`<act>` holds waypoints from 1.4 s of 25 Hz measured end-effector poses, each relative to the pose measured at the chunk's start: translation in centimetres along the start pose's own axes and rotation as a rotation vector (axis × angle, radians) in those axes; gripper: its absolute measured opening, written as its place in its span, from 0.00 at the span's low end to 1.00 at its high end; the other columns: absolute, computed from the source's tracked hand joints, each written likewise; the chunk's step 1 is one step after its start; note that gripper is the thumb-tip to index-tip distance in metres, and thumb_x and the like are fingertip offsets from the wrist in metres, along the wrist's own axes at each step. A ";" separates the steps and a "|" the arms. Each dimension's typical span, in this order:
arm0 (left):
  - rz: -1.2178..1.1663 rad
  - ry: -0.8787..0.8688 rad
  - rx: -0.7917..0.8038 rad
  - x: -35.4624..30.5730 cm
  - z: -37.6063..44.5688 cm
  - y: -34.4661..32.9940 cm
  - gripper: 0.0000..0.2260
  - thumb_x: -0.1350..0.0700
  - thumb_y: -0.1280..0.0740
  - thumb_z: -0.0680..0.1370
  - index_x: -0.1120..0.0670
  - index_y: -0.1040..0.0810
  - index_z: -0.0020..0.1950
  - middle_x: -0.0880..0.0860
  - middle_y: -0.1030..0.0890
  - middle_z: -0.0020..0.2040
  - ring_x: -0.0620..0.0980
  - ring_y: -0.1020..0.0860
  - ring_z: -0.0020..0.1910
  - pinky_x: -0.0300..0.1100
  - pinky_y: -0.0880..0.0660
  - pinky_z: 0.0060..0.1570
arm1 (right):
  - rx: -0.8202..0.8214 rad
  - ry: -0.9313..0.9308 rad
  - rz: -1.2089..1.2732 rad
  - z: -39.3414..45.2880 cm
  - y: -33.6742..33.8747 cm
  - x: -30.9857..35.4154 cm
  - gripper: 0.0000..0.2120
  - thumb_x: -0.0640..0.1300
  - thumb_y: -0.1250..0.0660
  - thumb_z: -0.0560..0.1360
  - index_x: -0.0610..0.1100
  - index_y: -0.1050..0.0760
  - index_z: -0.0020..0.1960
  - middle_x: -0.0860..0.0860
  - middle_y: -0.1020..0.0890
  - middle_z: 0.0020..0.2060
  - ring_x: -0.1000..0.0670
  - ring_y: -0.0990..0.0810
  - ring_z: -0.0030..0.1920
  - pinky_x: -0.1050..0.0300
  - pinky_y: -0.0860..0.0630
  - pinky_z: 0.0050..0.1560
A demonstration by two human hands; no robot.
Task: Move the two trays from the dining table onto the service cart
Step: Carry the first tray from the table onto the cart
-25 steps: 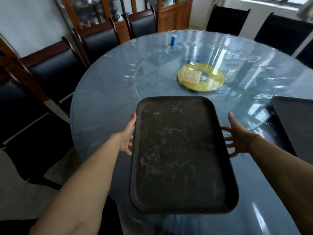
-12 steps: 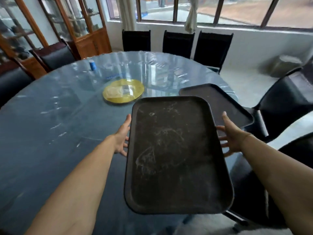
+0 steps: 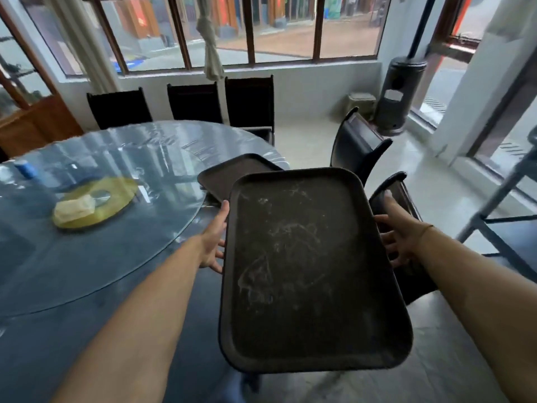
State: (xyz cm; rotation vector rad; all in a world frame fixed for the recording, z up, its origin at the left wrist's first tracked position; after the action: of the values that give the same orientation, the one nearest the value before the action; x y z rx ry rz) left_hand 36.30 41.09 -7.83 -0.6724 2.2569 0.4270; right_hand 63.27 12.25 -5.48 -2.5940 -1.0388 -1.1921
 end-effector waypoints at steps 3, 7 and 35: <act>0.076 -0.022 0.076 -2.9 1.1 -6.5 0.43 0.19 0.53 0.66 0.45 0.26 0.67 0.60 0.23 0.62 0.63 0.24 0.60 0.61 0.25 0.47 | -0.091 -0.008 0.094 -1.1 6.7 -1.9 0.41 0.81 0.55 0.66 0.51 0.23 0.55 0.43 0.21 0.48 0.41 0.23 0.47 0.43 0.27 0.44; 0.185 -0.045 0.188 -6.8 2.4 -14.5 0.43 0.18 0.52 0.66 0.44 0.27 0.68 0.61 0.25 0.65 0.65 0.27 0.62 0.62 0.25 0.45 | -0.199 -0.030 0.196 -2.9 14.4 -4.7 0.39 0.80 0.55 0.67 0.54 0.25 0.58 0.44 0.24 0.53 0.44 0.25 0.48 0.41 0.28 0.47; 0.756 -0.185 0.786 -22.7 10.3 -60.2 0.42 0.19 0.51 0.66 0.50 0.25 0.60 0.58 0.23 0.56 0.62 0.23 0.53 0.58 0.22 0.41 | -0.839 -0.247 0.769 -9.3 43.8 -17.0 0.42 0.82 0.51 0.63 0.50 0.23 0.55 0.41 0.21 0.54 0.37 0.22 0.53 0.37 0.24 0.42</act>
State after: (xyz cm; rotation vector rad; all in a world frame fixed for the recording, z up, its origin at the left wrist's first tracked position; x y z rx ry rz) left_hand 90.54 5.07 -4.30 0.6091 2.1763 -0.0803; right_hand 76.86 -33.59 -3.16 -3.2445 0.6245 -1.2380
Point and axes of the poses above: each hand's wrist, its own z-axis towards the middle knuckle, its own y-axis out of the back of the hand, x = y × z, the point moved 6 cm from there along z, towards the middle knuckle
